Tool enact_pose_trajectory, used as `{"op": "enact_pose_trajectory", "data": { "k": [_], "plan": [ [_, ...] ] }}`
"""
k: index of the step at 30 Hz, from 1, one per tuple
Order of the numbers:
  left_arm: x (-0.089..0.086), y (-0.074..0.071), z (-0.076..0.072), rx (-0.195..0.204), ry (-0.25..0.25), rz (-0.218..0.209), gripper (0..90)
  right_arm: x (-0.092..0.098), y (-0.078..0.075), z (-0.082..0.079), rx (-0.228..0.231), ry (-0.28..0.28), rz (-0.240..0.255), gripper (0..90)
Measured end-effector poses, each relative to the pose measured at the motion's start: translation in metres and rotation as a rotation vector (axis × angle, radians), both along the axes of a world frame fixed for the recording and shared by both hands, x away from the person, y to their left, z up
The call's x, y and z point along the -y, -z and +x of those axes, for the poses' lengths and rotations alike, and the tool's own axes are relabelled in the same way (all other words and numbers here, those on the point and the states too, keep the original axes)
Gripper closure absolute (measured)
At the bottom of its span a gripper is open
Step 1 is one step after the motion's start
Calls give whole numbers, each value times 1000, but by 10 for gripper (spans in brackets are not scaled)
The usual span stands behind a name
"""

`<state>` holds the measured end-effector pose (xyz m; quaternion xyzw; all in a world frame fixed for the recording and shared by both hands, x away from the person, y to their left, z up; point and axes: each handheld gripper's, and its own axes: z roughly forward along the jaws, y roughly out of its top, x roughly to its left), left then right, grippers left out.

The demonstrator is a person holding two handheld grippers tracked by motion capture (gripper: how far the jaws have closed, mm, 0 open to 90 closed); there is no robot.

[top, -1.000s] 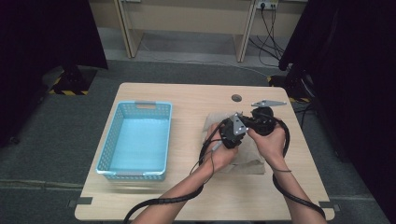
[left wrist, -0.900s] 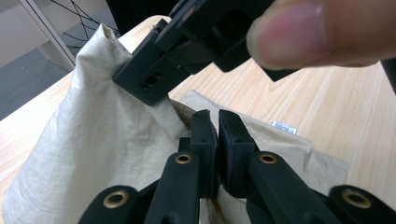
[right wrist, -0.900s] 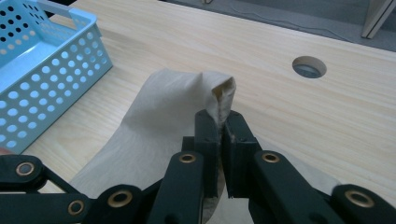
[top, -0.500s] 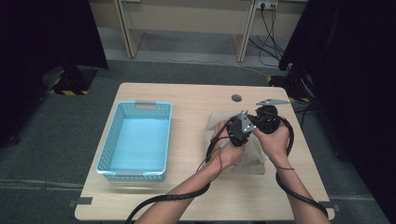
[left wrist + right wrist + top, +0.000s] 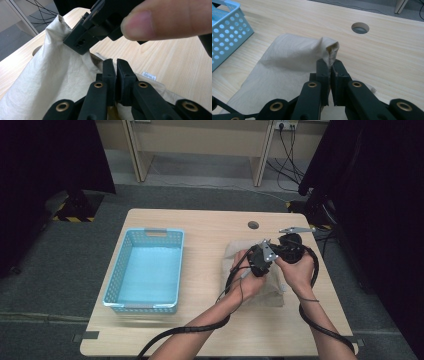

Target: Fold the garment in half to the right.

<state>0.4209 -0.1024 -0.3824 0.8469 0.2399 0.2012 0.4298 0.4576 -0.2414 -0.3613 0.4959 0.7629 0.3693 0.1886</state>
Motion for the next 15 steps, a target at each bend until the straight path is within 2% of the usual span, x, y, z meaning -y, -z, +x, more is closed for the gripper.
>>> {"op": "enact_pose_trajectory", "data": {
  "k": [15],
  "plan": [
    [11,6,2,-20,1,3,852,12,7,4,-22,34,5,858]
  ]
}}
